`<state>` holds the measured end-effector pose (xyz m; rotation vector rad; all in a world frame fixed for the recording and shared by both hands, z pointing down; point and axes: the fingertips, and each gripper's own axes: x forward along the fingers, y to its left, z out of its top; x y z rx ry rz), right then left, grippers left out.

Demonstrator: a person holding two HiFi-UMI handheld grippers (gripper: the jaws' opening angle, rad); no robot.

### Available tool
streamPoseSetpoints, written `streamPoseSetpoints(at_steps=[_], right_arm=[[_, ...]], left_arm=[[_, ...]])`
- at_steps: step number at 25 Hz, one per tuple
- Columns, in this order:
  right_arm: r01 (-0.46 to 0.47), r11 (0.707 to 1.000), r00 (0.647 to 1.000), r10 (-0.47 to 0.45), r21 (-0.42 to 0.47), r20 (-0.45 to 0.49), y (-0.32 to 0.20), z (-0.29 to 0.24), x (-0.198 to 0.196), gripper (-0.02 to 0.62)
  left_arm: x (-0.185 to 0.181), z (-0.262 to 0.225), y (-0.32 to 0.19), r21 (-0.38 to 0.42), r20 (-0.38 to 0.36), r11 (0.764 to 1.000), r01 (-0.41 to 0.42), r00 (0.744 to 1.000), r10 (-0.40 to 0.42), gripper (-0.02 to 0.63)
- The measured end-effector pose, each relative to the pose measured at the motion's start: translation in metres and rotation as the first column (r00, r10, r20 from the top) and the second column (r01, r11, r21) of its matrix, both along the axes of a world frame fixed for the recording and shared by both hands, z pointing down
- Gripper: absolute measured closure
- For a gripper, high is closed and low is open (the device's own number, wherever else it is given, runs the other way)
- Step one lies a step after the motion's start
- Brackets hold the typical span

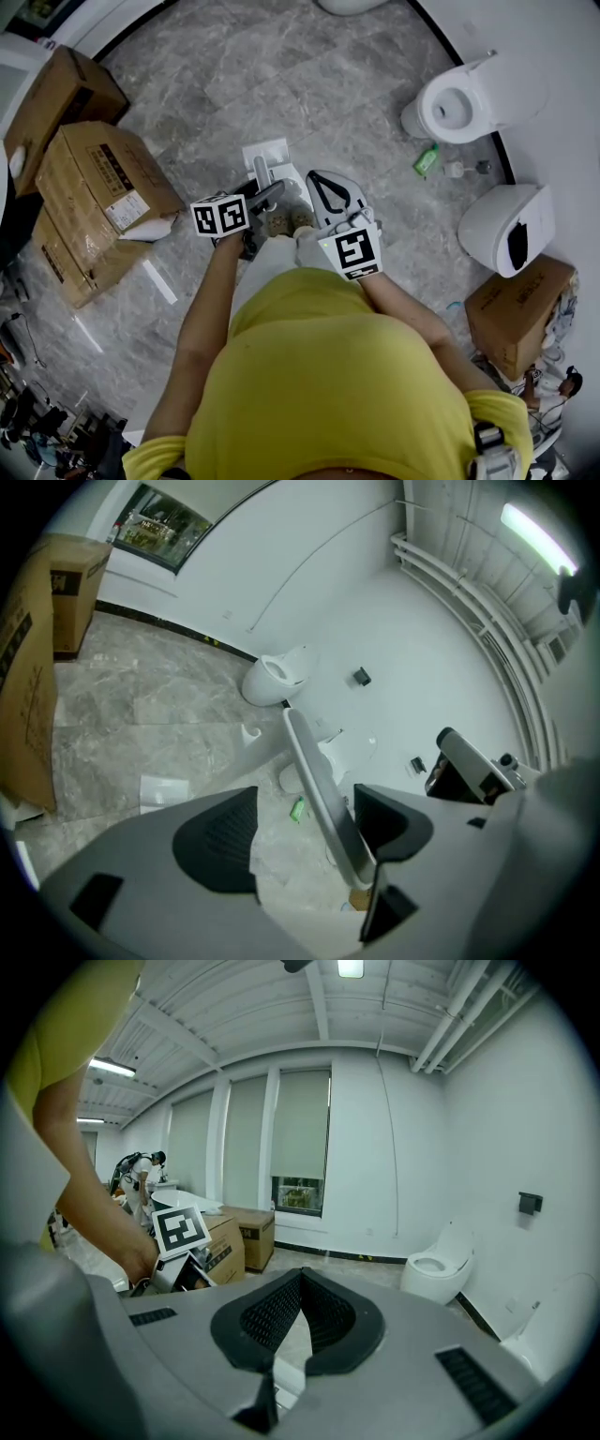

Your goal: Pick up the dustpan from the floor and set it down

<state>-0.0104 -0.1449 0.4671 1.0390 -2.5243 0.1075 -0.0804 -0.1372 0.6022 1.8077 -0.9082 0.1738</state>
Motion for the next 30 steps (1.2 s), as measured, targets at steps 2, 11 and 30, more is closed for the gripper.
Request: streamPoseSetpoints(at_steps=[2,11,30], right_arm=[[-0.002,1.0,1.0,0.002,-0.007,0.01,0.0,-0.001,-0.001,0.584],[-0.017,0.998,0.995,0.01,0.067,0.102,-0.015,-0.042,-0.011,0.584],[-0.209,0.901,0.945,0.085,0.379,0.317,-0.056,-0.252,0.006,0.586]], left_arm=[[-0.008,0.0,0.006,-0.021,-0.007,1.0,0.018,1.0,-0.018,0.255],[-0.081,-0.12,-0.011,0.464,0.43,0.883,0.072,0.853,-0.295,0.601],[-0.08,-0.373,-0.029,0.868,0.338,0.496,0.016,0.713,-0.614,0.603]])
